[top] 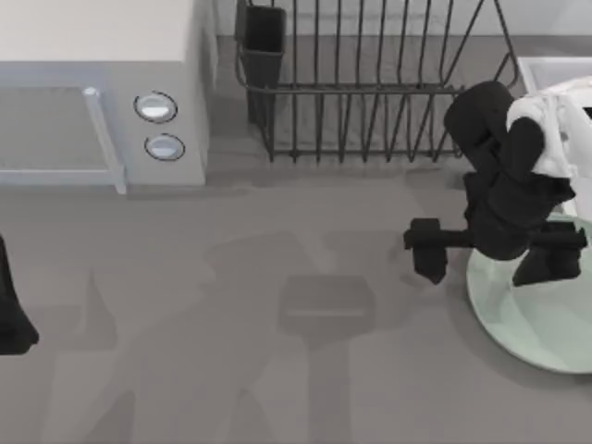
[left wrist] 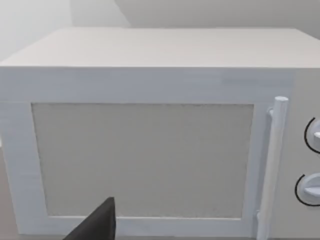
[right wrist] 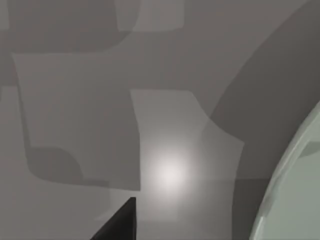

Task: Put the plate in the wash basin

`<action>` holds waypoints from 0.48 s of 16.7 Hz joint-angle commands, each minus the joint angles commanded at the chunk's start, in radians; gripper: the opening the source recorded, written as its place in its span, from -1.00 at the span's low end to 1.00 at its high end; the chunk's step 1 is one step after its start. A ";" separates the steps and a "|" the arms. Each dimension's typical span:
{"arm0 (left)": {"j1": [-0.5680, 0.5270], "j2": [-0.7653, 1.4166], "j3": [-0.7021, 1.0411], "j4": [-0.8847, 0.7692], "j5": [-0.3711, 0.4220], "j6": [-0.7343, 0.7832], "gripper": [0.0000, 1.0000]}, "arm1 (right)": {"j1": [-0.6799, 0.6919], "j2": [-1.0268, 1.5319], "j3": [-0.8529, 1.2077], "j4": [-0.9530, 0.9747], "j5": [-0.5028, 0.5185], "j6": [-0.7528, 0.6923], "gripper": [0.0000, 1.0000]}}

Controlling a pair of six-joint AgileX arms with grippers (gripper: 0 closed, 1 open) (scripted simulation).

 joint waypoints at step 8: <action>0.000 0.000 0.000 0.000 0.000 0.000 1.00 | 0.000 0.000 0.000 0.000 0.000 0.000 -0.81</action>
